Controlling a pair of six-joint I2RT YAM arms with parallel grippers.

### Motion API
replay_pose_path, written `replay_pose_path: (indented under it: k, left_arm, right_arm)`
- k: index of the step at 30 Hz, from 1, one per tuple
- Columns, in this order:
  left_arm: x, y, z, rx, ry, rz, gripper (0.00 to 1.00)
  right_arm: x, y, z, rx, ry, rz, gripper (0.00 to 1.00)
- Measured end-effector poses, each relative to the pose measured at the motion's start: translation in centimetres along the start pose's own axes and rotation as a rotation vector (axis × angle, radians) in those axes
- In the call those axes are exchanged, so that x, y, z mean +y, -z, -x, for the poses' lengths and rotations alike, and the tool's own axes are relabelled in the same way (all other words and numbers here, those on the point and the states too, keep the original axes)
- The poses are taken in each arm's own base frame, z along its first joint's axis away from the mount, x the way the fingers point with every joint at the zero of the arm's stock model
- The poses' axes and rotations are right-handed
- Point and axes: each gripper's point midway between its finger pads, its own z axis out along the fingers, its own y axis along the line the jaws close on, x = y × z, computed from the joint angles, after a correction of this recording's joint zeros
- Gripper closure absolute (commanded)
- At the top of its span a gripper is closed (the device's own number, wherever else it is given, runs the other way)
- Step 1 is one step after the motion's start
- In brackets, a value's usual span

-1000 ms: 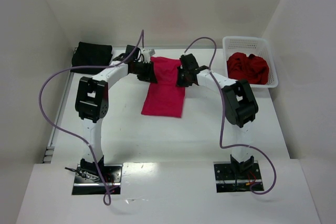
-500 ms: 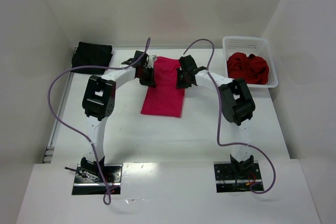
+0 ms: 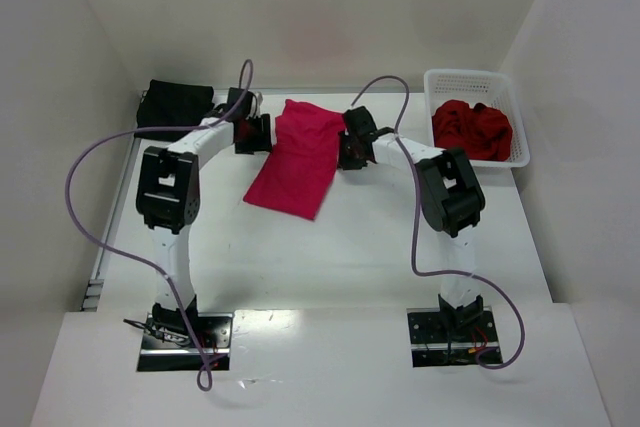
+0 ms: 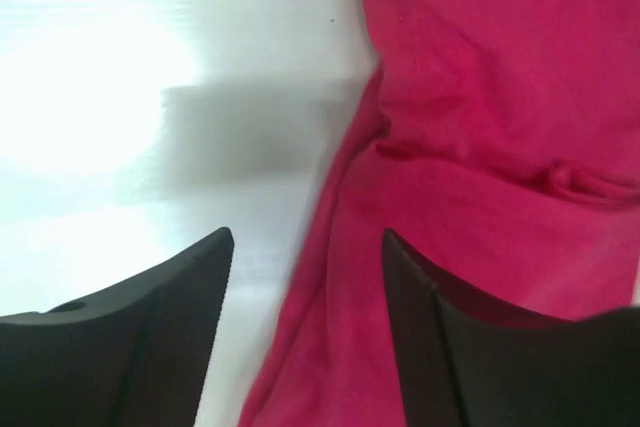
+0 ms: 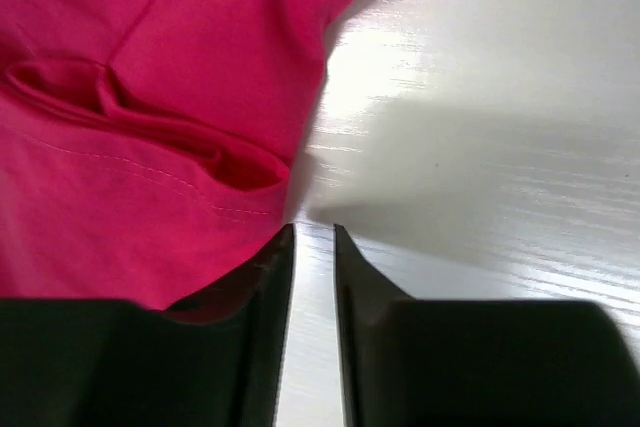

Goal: Fold and stack the t-shirts
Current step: Fold the folded rectangular tshirt in 1/3 of the way, then grab one side of the 2/3 rectangular tshirt with both arms

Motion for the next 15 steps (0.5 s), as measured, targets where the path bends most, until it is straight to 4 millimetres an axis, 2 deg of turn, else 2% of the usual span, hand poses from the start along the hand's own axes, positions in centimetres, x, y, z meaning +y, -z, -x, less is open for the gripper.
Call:
replay_pose_path:
  k: [4, 5, 7, 9, 12, 15]
  left_arm:
    - [0.4, 4.1, 1.4, -0.056, 0.009, -0.012, 0.24]
    - [0.3, 5.3, 1.7, -0.07, 0.009, -0.023, 0.24]
    - [0.1, 7.1, 2.0, -0.078, -0.006, -0.052, 0.25]
    - [0.2, 8.0, 1.6, -0.071, -0.02, -0.074, 0.27]
    - [1.0, 7.6, -1.3, 0.005, -0.014, -0.08, 0.27]
    - [2.4, 6.7, -5.9, 0.13, 0.002, -0.052, 0.27]
  right_arm:
    - [1.1, 1.5, 0.9, -0.02, -0.027, 0.044, 0.55]
    - [1.5, 2.3, 1.3, -0.031, -0.034, 0.064, 0.47]
    - [2.6, 4.4, 1.9, -0.051, -0.049, 0.113, 0.43]
    - [3.5, 6.4, 2.2, -0.066, -0.064, 0.163, 0.27]
    - [4.4, 8.7, 1.3, -0.061, -0.086, 0.226, 0.03]
    - [4.8, 9.4, -1.2, -0.012, -0.103, 0.256, 0.0]
